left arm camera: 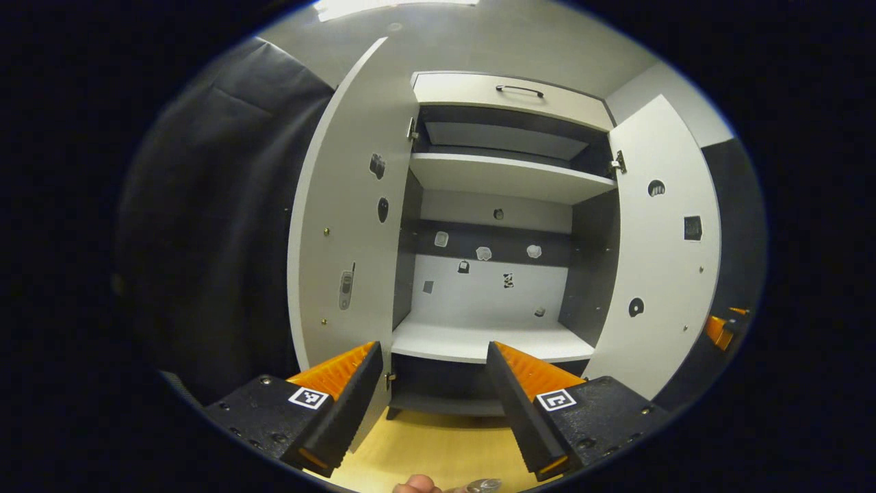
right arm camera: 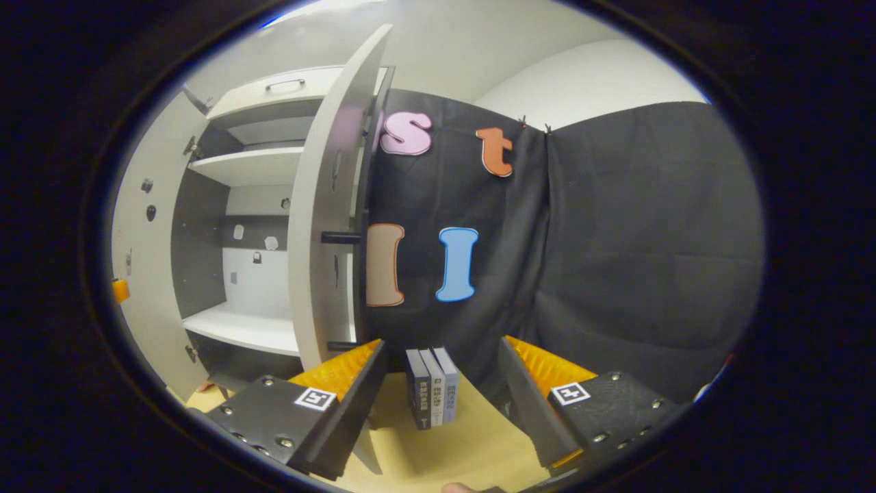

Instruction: Grasp the bottle in the cabinet with the left hand and place it on the coaster, then close the right door with the right hand and the left door with the left hand.

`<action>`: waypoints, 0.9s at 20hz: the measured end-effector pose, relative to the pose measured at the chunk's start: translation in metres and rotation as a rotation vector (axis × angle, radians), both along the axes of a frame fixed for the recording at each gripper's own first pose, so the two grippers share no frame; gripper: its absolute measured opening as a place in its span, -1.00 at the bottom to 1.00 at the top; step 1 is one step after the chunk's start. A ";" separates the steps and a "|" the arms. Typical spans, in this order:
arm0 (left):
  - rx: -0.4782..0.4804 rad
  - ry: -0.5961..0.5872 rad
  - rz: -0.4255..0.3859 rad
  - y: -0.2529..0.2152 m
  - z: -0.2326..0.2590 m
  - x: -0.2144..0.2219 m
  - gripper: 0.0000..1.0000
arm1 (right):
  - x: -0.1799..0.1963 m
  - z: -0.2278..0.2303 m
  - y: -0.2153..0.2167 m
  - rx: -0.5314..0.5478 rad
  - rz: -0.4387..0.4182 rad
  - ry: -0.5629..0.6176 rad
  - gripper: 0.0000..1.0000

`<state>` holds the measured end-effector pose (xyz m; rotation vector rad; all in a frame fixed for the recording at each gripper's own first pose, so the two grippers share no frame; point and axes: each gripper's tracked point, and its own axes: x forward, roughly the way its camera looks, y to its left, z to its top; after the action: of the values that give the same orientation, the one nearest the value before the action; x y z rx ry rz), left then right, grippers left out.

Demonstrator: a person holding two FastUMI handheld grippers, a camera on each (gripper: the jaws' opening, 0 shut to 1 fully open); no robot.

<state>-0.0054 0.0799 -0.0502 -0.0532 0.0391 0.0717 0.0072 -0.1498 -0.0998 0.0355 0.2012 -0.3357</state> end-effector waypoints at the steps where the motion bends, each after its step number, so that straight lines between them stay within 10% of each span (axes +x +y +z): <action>1: 0.012 0.008 0.014 0.004 -0.003 -0.002 0.89 | 0.002 0.000 0.003 0.002 0.003 -0.002 0.97; 18: -0.084 0.069 -0.030 -0.016 -0.019 0.003 0.89 | 0.009 0.004 0.039 0.027 0.150 -0.023 0.86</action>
<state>-0.0028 0.0635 -0.0692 -0.1336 0.1117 0.0418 0.0163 -0.1112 -0.0960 0.0503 0.1844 -0.1835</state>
